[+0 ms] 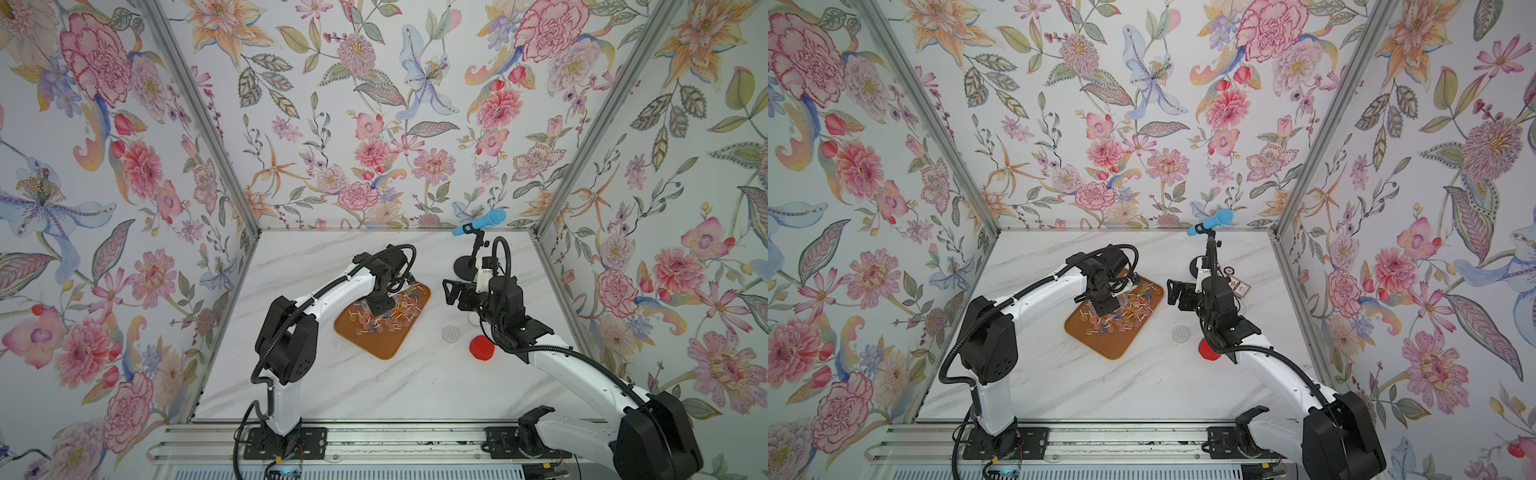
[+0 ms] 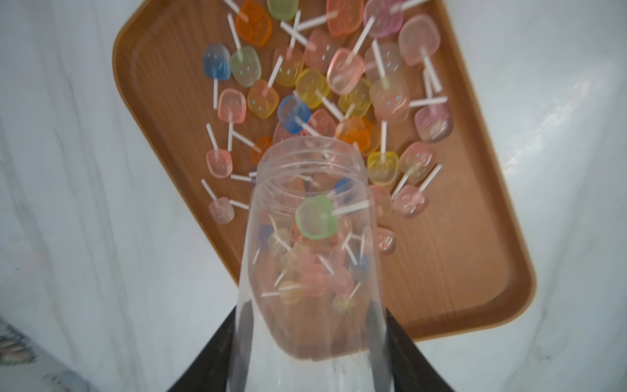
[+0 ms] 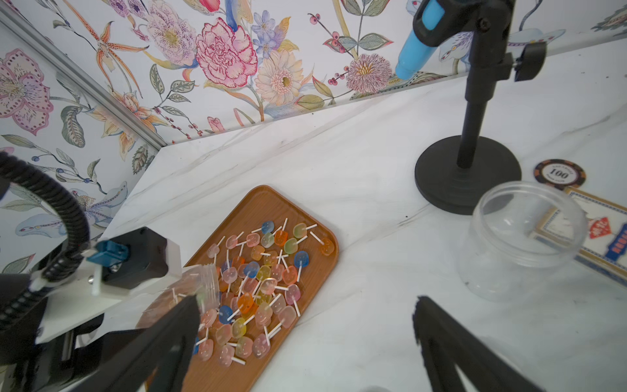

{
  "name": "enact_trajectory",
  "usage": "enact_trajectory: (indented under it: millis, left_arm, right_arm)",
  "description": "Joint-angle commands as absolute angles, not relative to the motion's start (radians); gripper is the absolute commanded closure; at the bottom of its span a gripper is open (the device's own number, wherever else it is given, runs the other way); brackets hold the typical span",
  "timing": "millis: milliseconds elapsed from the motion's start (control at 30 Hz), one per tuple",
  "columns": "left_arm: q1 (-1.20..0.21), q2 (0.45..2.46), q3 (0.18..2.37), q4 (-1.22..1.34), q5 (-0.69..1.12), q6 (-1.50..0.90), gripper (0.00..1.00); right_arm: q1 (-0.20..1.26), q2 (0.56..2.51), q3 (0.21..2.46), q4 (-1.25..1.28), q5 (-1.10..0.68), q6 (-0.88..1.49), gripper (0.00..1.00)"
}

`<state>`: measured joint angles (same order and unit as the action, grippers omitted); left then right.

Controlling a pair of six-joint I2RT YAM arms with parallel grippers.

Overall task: Pour the candies out of the jar
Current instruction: 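Pour the candies out of the jar onto the tray, then place the jar at the center of the board.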

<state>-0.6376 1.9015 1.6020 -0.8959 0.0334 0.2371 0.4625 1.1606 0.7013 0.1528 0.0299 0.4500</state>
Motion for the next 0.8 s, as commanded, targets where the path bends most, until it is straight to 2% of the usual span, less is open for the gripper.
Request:
enact_trajectory:
  millis: [0,67,200,333,400,600,767]
  left_arm:
    - [-0.578,1.778,1.517,-0.711,0.255,0.161,1.0]
    - [-0.542,1.729,1.433,-0.608,0.361,0.138,1.0]
    - [-0.482,1.652,1.256,-0.406,0.424,0.042,1.0]
    - [-0.453,1.523,1.023,-0.064,0.585,-0.062,1.0]
    - [-0.453,1.476,0.948,0.044,0.565,-0.105,1.0]
    - [-0.446,1.434,0.911,0.083,0.484,-0.128,1.0]
    - [-0.446,1.322,0.759,0.361,0.49,-0.21,1.0]
  right_arm:
    - [0.459,1.164,0.732,0.135,0.021,0.457,0.0]
    - [0.46,1.162,0.733,0.138,0.026,0.457,0.0]
    - [0.465,1.17,0.753,0.124,0.022,0.459,0.0]
    - [0.479,1.182,0.77,0.126,0.022,0.465,0.0]
    - [0.49,1.189,0.785,0.121,0.022,0.467,0.0]
    - [0.526,1.223,0.826,0.11,0.0,0.469,0.0]
    - [0.524,1.268,0.869,0.138,-0.198,0.512,0.0]
